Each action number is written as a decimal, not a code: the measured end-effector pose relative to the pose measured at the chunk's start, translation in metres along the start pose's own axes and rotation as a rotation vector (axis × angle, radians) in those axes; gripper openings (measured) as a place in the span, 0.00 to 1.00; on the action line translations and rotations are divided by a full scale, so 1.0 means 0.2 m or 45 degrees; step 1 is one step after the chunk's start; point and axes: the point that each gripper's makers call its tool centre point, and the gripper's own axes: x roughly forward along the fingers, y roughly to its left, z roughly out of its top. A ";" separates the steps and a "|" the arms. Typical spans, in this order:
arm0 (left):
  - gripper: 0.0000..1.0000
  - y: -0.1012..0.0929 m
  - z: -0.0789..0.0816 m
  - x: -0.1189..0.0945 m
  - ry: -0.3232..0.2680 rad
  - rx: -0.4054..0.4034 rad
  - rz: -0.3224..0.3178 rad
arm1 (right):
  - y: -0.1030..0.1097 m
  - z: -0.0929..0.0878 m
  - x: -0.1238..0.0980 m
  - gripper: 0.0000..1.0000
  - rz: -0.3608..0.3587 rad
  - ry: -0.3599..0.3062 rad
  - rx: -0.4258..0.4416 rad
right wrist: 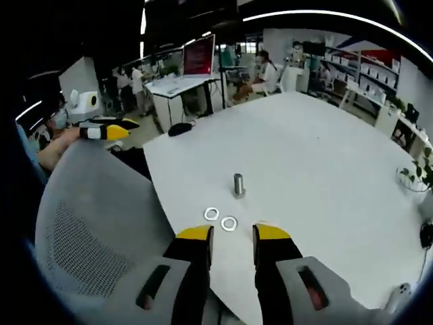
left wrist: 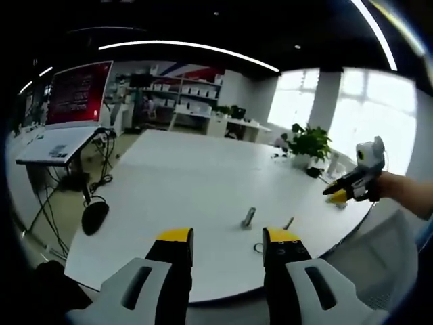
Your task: Place the washer onto the threaded stud by aligning its center hole with the stud, sliding it down to the base, and recovering from edge contact or off-axis alignment until the washer reaches the visible bottom stop.
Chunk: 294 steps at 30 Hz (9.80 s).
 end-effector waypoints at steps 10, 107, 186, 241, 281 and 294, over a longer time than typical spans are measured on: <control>0.42 -0.09 -0.04 0.02 0.072 0.081 -0.136 | 0.03 -0.09 -0.22 0.24 -0.234 -0.089 0.064; 0.35 -0.41 -0.68 0.83 1.082 1.030 -0.811 | 0.17 -0.39 -0.12 0.17 -0.221 0.122 0.206; 0.19 -0.37 -0.68 0.97 1.147 1.282 -0.704 | 0.17 -0.40 -0.11 0.17 -0.204 0.136 0.203; 0.19 -0.36 -0.31 1.19 1.099 1.211 -0.599 | 0.16 -0.40 -0.11 0.16 -0.220 0.136 0.233; 0.30 -0.25 -0.54 1.22 1.229 1.274 -0.562 | 0.16 -0.40 -0.11 0.17 -0.213 0.123 0.244; 0.34 -0.37 -0.45 1.01 1.113 1.182 -0.633 | 0.17 -0.40 -0.11 0.17 -0.206 0.124 0.230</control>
